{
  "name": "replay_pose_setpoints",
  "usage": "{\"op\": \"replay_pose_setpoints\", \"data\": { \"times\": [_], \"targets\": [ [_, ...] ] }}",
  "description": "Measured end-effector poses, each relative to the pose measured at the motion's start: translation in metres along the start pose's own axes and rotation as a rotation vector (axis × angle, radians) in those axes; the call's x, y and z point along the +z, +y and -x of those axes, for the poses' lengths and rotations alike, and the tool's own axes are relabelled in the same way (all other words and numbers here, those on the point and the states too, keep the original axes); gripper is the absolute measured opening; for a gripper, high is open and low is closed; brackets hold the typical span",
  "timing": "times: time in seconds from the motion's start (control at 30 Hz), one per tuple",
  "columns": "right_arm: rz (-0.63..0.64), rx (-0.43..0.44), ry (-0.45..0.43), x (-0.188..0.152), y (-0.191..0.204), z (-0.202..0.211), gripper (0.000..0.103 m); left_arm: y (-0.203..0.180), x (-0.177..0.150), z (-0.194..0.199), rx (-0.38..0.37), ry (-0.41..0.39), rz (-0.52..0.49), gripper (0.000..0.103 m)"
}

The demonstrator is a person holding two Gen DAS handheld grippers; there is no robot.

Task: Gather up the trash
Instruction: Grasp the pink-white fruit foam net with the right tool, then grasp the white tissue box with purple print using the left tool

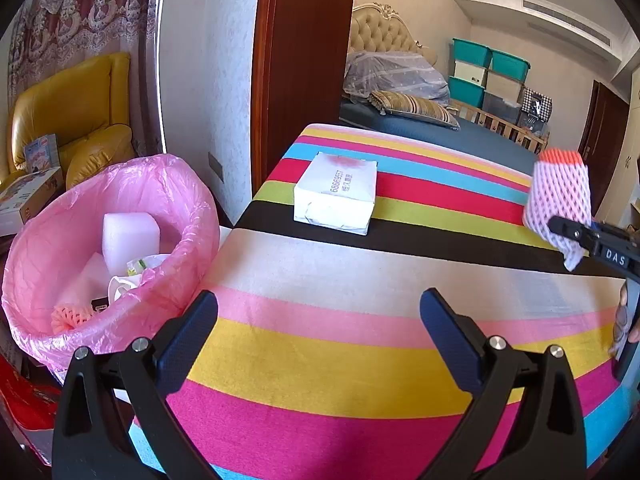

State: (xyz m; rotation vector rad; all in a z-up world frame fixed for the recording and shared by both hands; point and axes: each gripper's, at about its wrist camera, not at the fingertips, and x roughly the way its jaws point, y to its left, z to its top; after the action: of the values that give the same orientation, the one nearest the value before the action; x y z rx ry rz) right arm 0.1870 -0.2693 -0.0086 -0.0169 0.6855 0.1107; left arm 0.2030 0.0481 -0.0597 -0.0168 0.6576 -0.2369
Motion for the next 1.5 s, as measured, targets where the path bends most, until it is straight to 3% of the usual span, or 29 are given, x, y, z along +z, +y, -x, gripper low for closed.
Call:
{"op": "replay_pose_setpoints", "data": {
  "times": [0.13, 0.3, 0.43, 0.67, 1.0, 1.17, 1.23, 1.4, 1.5],
  "targets": [
    [-0.035, -0.01, -0.018, 0.0, -0.006, 0.003, 0.036, -0.001, 0.001, -0.004, -0.001, 0.024, -0.009, 0.098],
    [0.04, -0.046, -0.029, 0.001, 0.007, 0.004, 0.036, -0.007, 0.009, -0.017, -0.015, 0.1, -0.039, 0.098],
    [0.082, -0.053, -0.025, 0.0, 0.018, 0.004, 0.036, -0.018, 0.029, -0.025, 0.03, 0.093, -0.084, 0.098],
    [0.047, -0.034, -0.021, 0.001, 0.007, 0.004, 0.036, -0.022, 0.071, -0.07, 0.069, 0.143, -0.104, 0.098],
    [0.058, -0.028, -0.01, 0.004, 0.007, 0.002, 0.036, -0.033, 0.088, -0.122, 0.094, 0.197, -0.158, 0.097],
    [0.07, -0.031, -0.008, 0.005, 0.009, 0.001, 0.037, -0.038, 0.086, -0.14, 0.089, 0.236, -0.152, 0.075],
    [0.071, -0.03, -0.006, 0.004, 0.009, 0.001, 0.037, -0.042, 0.087, -0.135, 0.074, 0.217, -0.16, 0.066],
    [0.07, -0.03, -0.009, 0.002, 0.01, 0.002, 0.037, -0.057, 0.078, -0.108, 0.067, 0.136, -0.232, 0.065],
    [0.078, -0.031, -0.005, 0.002, 0.013, 0.001, 0.037, -0.061, 0.071, -0.084, 0.045, 0.098, -0.223, 0.065]
  ]
}}
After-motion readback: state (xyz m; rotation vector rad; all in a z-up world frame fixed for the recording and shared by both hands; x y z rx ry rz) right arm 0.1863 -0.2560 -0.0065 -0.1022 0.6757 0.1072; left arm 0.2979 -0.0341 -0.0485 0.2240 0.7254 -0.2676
